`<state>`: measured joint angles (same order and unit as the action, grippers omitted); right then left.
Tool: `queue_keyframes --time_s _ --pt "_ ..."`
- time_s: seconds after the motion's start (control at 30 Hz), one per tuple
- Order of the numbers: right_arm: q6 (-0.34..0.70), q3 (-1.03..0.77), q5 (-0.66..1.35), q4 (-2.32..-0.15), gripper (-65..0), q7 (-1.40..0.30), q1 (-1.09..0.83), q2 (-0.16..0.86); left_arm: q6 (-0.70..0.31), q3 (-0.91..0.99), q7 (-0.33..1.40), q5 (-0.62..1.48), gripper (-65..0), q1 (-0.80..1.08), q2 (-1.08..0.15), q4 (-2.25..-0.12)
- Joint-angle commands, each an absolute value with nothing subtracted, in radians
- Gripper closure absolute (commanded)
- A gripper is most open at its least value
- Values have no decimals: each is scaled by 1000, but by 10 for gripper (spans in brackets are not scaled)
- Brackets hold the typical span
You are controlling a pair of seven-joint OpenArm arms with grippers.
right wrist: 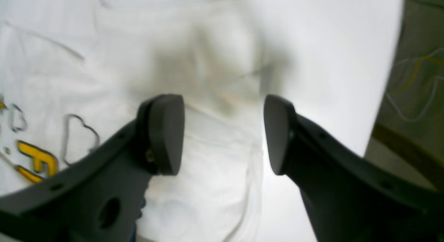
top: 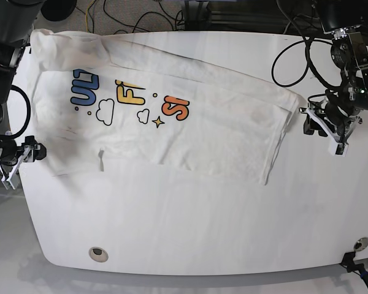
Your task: Fold the T-shirt properly
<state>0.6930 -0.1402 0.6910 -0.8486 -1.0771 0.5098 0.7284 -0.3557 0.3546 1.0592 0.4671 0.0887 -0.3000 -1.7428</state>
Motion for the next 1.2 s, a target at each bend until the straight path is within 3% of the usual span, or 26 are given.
queue_keyframes --time_s 0.0,0.33,0.67,0.8,1.17 --pt "698 -113 682 -860 -350 -1062 550 751 -359 362 1049 476 -243 80 -315 -1760" --pt "698 -96 659 -892 -350 -1077 574 689 -363 357 1044 475 -243 83 -315 -1767" --pt "698 -137 698 -978 -352 -1224 578 691 -365 360 1053 477 -245 90 -316 -1769" --pt "692 -156 598 -947 -349 -1157 567 691 -388 358 1053 478 -238 104 -311 -1762" --pt "695 -176 623 -924 -345 -1072 550 726 -382 357 1045 480 -236 110 -310 -1757"
